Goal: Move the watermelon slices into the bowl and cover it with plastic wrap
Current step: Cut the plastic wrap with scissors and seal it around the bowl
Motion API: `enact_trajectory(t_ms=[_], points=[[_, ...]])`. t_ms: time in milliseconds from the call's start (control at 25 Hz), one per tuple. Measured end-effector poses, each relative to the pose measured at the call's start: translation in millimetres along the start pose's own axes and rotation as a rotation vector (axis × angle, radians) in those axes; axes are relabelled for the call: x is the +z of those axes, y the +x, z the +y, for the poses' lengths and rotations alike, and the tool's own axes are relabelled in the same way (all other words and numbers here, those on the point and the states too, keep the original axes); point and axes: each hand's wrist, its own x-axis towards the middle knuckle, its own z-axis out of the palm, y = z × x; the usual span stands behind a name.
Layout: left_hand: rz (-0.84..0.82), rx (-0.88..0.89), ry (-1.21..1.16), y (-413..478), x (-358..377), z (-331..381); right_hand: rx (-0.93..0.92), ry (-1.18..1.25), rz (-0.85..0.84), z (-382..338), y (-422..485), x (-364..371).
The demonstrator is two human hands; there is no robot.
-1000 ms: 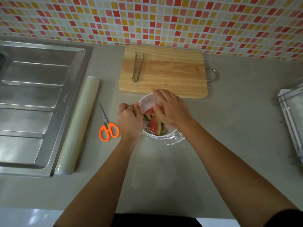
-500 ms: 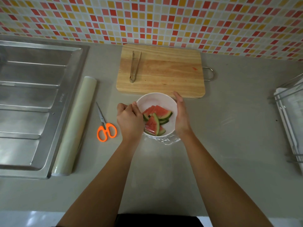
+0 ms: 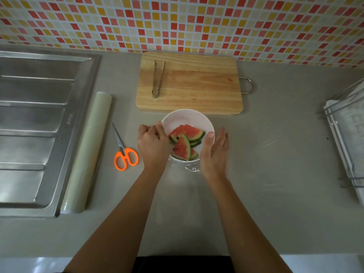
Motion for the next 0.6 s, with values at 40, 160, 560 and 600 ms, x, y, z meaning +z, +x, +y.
enact_trajectory(t_ms=[40, 160, 560, 600], points=[[-0.023, -0.025, -0.021, -1, -1, 0, -0.033, -0.023, -0.023, -5, -3, -2], [-0.093, -0.142, -0.07, -3, -6, 3, -0.071, -0.029, -0.019, -18, -8, 8], [-0.207, -0.209, -0.166, 11, -20, -4, 0.014, 0.005, 0.064, -17, -10, -6], [-0.193, -0.157, -0.141, 18, -22, -2, 0.041, -0.007, 0.093, -16, -12, -7]])
